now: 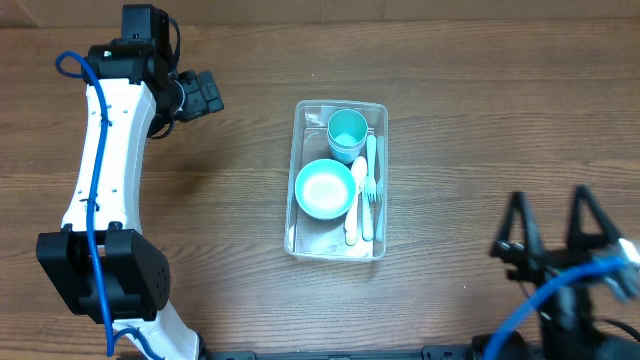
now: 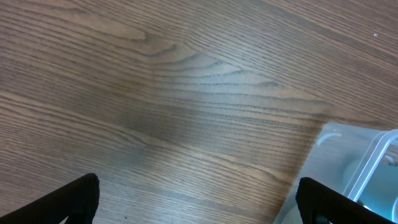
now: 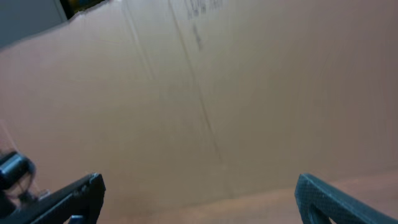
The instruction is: Pack container
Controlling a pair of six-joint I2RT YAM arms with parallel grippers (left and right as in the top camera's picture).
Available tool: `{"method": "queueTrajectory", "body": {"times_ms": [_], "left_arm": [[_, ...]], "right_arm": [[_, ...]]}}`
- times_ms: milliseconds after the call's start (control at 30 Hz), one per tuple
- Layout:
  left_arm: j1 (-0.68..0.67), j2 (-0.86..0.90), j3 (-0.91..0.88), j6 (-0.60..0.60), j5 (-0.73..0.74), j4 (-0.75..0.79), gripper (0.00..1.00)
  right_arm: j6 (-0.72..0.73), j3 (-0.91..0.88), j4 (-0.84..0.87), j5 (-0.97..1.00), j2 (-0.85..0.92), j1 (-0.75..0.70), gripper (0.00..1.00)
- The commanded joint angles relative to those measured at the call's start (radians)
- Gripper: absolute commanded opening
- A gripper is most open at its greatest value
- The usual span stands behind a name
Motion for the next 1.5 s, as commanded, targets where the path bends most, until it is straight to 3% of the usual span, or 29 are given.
{"method": "queueTrajectory", "body": {"times_ms": [0, 100, 200, 667, 933, 1467], "left_arm": [[0.002, -0.032, 0.024, 0.023, -0.006, -0.003, 1.00], [0.002, -0.032, 0.024, 0.023, -0.006, -0.003, 1.00], [0.002, -0.032, 0.024, 0.023, -0.006, -0.003, 1.00], [0.002, -0.032, 0.024, 0.023, -0.006, -0.003, 1.00], [0.002, -0.032, 0.024, 0.022, -0.006, -0.002, 1.00], [0.002, -0.032, 0.024, 0.023, -0.006, -0.002, 1.00]], "right_arm": [[-0.007, -0.218, 0.172, -0.068, -0.062, -0.004, 1.00], [0.000, -0.401, 0.362, -0.097, -0.086, -0.005, 1.00], [0.000, -0.467, 0.394, -0.094, -0.111, -0.005, 1.00], [0.001, -0.577, 0.344, -0.064, -0.157, -0.005, 1.00], [-0.004, -0.581, 0.160, -0.054, -0.157, -0.005, 1.00], [-0.003, -0.581, 0.162, -0.055, -0.157, -0.005, 1.00]]}}
